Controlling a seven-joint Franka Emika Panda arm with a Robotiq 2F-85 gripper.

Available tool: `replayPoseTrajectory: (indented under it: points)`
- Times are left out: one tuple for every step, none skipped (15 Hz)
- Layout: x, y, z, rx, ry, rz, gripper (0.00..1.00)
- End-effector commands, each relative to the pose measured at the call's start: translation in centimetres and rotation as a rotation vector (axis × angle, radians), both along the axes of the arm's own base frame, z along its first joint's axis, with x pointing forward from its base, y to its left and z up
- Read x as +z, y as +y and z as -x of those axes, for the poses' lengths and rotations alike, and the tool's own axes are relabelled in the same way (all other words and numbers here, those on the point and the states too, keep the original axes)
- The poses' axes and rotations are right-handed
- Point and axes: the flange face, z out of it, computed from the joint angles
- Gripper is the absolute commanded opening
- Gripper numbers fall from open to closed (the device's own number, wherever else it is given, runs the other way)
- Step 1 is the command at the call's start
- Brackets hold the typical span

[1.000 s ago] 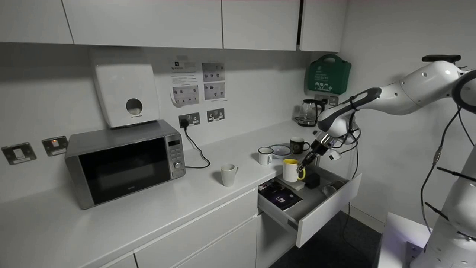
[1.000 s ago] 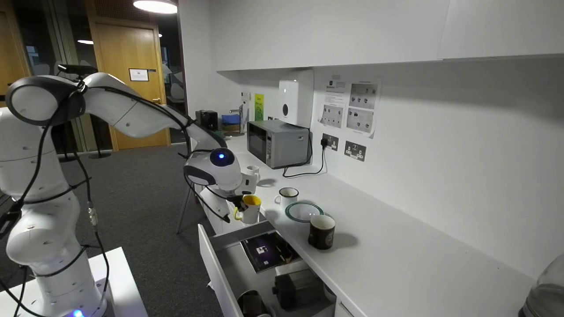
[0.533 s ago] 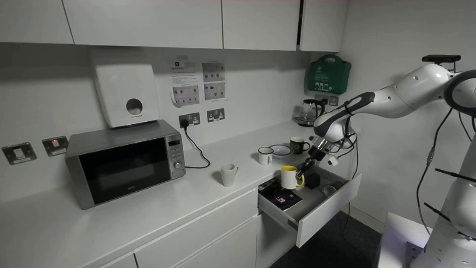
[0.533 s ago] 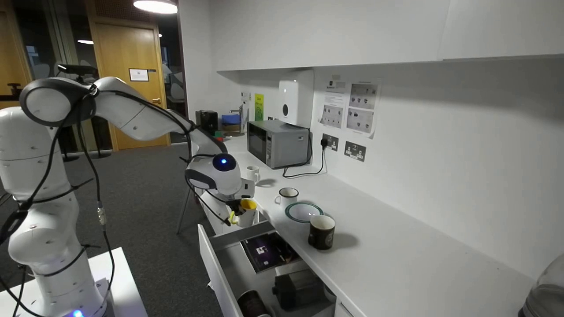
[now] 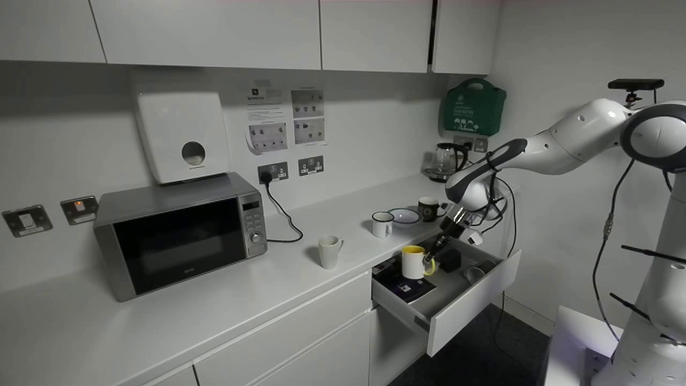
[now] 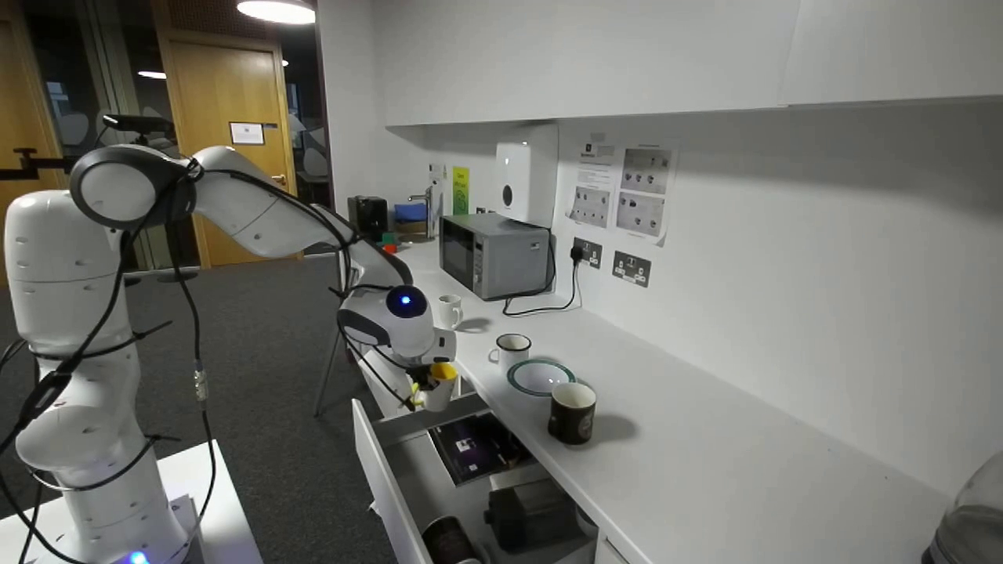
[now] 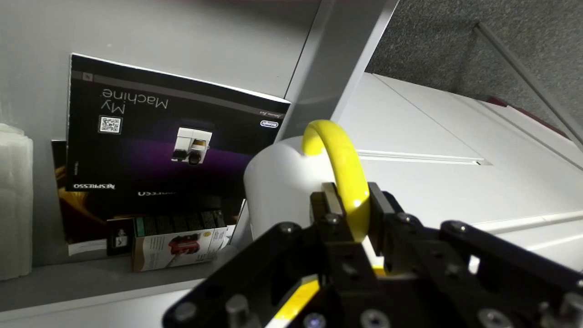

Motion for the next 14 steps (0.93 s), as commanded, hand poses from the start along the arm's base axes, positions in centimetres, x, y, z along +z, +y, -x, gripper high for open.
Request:
replayPoseTrajectory:
  points:
    - [0.0,0.3,-1.6,0.031,-0.048,-0.011,0.05]
    - [-0.4,0.4,-1.9,0.033,-0.044,-0.011,0.05]
    - [-0.7,0.4,-2.1,0.036,-0.042,-0.008,0.05]
    - [-0.9,0.5,-2.4,0.039,-0.04,-0.005,0.05]
    - [-1.2,0.5,-2.5,0.041,-0.037,-0.004,0.05]
    - [-1.5,0.4,-2.8,0.042,-0.035,-0.002,0.05]
    - [-1.9,0.4,-3.1,0.042,-0.031,0.002,0.05]
    - [-2.2,0.4,-3.3,0.04,-0.03,0.005,0.05]
    - [-2.5,0.5,-3.6,0.039,-0.029,0.006,0.05]
    - [-2.7,0.5,-3.8,0.036,-0.031,0.008,0.05]
    - [-3.0,0.5,-4.1,0.033,-0.032,0.009,0.05]
    - [-3.2,0.6,-4.4,0.026,-0.038,0.009,0.05]
    - [-3.5,0.6,-4.7,0.026,-0.041,0.013,0.05]
    - [-3.7,0.7,-5.0,0.025,-0.049,0.02,0.05]
